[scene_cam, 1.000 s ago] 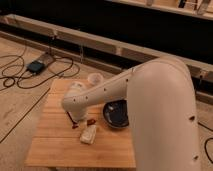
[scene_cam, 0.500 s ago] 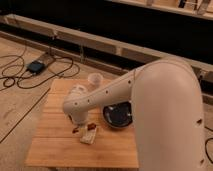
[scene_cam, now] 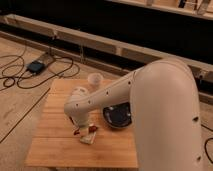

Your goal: Place the pepper on the white sponge

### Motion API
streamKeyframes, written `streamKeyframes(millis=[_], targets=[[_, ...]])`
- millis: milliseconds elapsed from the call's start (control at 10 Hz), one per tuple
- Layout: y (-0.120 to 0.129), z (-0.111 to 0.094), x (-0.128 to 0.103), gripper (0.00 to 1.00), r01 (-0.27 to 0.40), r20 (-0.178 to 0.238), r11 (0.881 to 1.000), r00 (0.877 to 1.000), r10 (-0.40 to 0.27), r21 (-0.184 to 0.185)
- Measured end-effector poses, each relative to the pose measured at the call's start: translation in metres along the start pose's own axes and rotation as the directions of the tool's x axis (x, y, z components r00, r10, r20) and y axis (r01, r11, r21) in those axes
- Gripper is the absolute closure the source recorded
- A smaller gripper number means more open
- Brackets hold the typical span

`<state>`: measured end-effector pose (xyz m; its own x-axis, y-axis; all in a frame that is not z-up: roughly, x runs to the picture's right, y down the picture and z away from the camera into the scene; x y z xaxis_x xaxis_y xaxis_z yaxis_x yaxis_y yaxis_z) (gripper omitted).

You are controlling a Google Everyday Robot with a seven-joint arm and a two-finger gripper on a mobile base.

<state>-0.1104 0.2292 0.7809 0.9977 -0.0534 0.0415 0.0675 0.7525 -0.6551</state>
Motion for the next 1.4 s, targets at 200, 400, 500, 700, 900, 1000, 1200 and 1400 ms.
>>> streamKeyframes(millis=[200,400,500,700,900,1000,1200,1400], targets=[[-0.002,0.002,0.002,0.24,-0.005,-0.004,1.000,1.000,0.005,-0.002],[-0.004,0.001,0.001,0.22,-0.007,-0.005,1.000,1.000,0.007,0.001],[-0.004,0.001,0.001,0.22,-0.006,-0.005,1.000,1.000,0.006,0.001],[-0.005,-0.001,0.001,0.22,-0.005,-0.008,1.000,1.000,0.005,0.005],[-0.007,-0.005,0.001,0.22,-0.002,-0.012,1.000,1.000,0.002,0.013],[-0.010,-0.008,0.001,0.22,-0.001,-0.015,1.000,1.000,0.001,0.021],[-0.019,-0.020,0.003,0.22,0.000,-0.018,0.999,1.000,0.001,0.045],[-0.019,-0.022,0.005,0.22,-0.008,-0.013,0.999,1.000,0.009,0.039]])
